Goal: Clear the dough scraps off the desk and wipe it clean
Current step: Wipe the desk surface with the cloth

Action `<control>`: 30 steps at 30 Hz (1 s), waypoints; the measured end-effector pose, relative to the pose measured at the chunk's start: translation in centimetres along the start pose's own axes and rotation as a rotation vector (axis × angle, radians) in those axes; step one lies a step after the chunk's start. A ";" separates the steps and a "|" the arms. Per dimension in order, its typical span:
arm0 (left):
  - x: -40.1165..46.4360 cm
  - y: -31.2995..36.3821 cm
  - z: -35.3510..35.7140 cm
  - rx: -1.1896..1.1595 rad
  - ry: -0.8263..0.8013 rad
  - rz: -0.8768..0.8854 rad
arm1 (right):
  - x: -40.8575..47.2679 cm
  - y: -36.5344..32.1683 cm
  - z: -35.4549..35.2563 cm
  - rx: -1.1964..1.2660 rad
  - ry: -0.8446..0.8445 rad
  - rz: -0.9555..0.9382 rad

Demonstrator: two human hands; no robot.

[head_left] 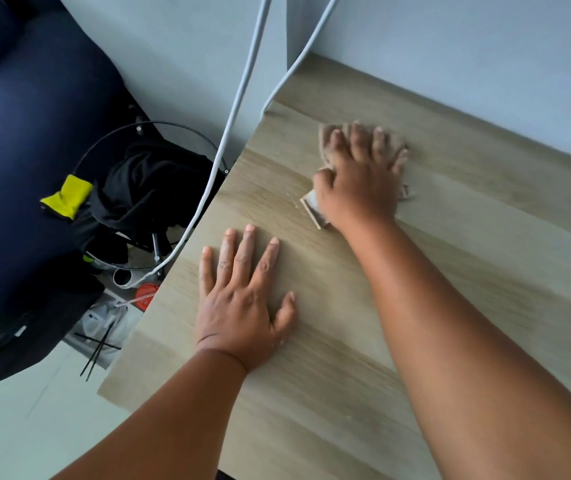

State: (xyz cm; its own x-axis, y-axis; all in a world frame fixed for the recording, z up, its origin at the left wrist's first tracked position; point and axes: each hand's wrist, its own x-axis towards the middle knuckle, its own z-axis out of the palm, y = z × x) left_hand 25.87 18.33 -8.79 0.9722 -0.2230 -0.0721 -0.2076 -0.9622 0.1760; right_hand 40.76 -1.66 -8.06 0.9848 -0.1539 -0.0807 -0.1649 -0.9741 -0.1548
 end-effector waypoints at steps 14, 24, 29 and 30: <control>0.0 0.0 0.0 -0.007 -0.003 0.005 | -6.9 8.8 -0.6 -0.073 -0.024 -0.384; 0.0 -0.1 0.0 0.000 -0.012 0.007 | 7.0 1.3 -1.3 0.010 0.006 0.230; 0.1 0.1 -0.3 0.003 -0.041 -0.002 | 6.6 -5.2 -0.2 -0.036 -0.077 -0.179; 0.0 0.1 -0.4 0.002 -0.042 -0.004 | 5.3 -5.4 0.0 -0.036 -0.084 -0.243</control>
State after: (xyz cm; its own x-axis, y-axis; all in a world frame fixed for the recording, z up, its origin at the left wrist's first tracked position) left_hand 25.94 18.30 -8.41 0.9676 -0.2253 -0.1136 -0.2040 -0.9634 0.1737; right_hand 46.83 2.83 -7.67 0.9870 0.0978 -0.1273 0.0790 -0.9863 -0.1449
